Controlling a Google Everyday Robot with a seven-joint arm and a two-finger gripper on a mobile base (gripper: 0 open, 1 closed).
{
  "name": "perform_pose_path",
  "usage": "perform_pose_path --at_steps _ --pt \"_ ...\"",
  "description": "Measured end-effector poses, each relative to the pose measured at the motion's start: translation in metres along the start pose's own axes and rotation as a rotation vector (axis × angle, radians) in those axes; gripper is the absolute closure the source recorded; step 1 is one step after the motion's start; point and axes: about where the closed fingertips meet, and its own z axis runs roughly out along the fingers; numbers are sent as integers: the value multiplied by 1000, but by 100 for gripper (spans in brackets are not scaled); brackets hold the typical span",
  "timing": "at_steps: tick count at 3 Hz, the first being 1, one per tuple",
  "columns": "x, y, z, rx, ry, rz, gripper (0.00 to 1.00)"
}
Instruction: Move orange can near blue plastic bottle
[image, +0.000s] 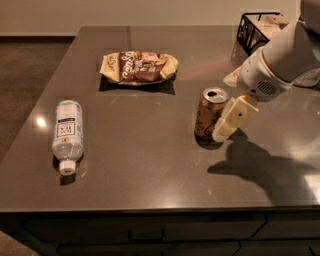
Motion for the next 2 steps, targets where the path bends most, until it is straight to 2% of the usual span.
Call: perform_pose_path --at_steps 1,2 --pt "-14 3 12 -30 -44 0 0" --pt "-21 5 20 -49 -62 0 17"
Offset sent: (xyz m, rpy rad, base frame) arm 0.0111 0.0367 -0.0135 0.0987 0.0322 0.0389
